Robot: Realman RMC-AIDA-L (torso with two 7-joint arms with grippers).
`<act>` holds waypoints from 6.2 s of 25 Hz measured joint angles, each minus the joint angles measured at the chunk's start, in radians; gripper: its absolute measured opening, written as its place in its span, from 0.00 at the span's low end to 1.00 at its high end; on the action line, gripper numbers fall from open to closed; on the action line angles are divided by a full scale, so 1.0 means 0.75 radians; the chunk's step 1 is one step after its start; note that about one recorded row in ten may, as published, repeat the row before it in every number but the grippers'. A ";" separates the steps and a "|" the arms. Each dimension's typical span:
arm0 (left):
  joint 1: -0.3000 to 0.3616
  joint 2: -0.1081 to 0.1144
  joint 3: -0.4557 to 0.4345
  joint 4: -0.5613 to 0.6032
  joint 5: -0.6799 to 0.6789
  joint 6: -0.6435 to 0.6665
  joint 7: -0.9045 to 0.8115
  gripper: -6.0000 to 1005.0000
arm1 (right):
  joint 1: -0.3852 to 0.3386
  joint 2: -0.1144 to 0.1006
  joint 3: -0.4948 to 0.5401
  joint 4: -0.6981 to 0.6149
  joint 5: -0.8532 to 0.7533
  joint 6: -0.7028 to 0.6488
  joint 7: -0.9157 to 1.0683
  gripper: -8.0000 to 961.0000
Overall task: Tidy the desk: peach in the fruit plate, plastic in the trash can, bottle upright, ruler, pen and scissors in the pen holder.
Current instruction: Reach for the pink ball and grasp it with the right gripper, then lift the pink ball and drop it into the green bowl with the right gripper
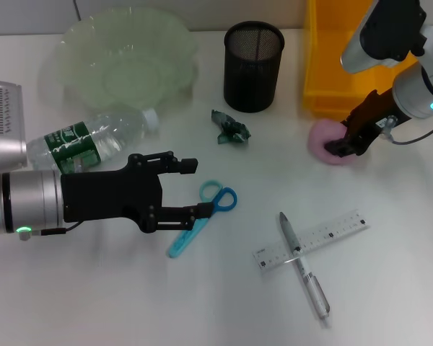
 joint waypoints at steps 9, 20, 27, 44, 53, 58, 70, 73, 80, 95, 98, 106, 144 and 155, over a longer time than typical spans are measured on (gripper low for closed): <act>0.003 0.001 0.000 0.000 0.000 0.000 0.000 0.77 | -0.025 -0.006 0.043 -0.099 0.127 -0.116 -0.052 0.30; 0.056 0.000 -0.108 0.015 -0.006 0.032 0.026 0.76 | -0.068 -0.012 0.320 -0.287 0.354 -0.369 -0.121 0.17; 0.111 -0.013 -0.251 0.018 -0.011 0.070 0.107 0.76 | -0.095 -0.016 0.391 -0.269 0.576 -0.357 -0.207 0.12; 0.177 -0.071 -0.395 -0.002 -0.013 0.102 0.189 0.76 | 0.103 -0.002 0.372 0.320 1.213 0.211 -0.737 0.04; 0.172 -0.082 -0.421 -0.014 -0.006 0.094 0.190 0.76 | 0.306 0.009 0.219 0.585 1.499 0.542 -0.927 0.04; 0.168 -0.082 -0.417 -0.016 -0.004 0.093 0.190 0.75 | 0.385 0.013 0.042 0.634 1.651 0.708 -0.930 0.05; 0.162 -0.082 -0.417 -0.016 0.011 0.089 0.197 0.75 | 0.504 0.015 -0.023 0.724 1.712 0.792 -0.939 0.06; 0.159 -0.082 -0.417 -0.016 0.013 0.085 0.201 0.75 | 0.499 0.015 -0.024 0.729 1.712 0.788 -0.939 0.06; 0.148 -0.082 -0.417 -0.016 0.013 0.084 0.202 0.75 | 0.495 0.014 -0.045 0.773 1.713 0.784 -0.939 0.06; 0.148 -0.082 -0.415 -0.016 0.015 0.085 0.204 0.74 | 0.491 0.014 -0.212 0.818 1.705 0.795 -0.937 0.08; 0.148 -0.082 -0.415 -0.016 0.016 0.085 0.204 0.74 | 0.490 0.014 -0.239 0.821 1.706 0.795 -0.938 0.08; 0.147 -0.082 -0.414 -0.016 0.016 0.086 0.208 0.74 | 0.464 0.014 -0.274 0.817 1.702 0.797 -0.942 0.08; 0.131 -0.088 -0.405 -0.016 0.016 0.084 0.207 0.73 | 0.452 0.014 -0.286 0.806 1.743 0.818 -1.016 0.11; 0.132 -0.088 -0.405 -0.016 0.016 0.084 0.208 0.73 | 0.446 0.014 -0.293 0.791 1.773 0.828 -1.017 0.36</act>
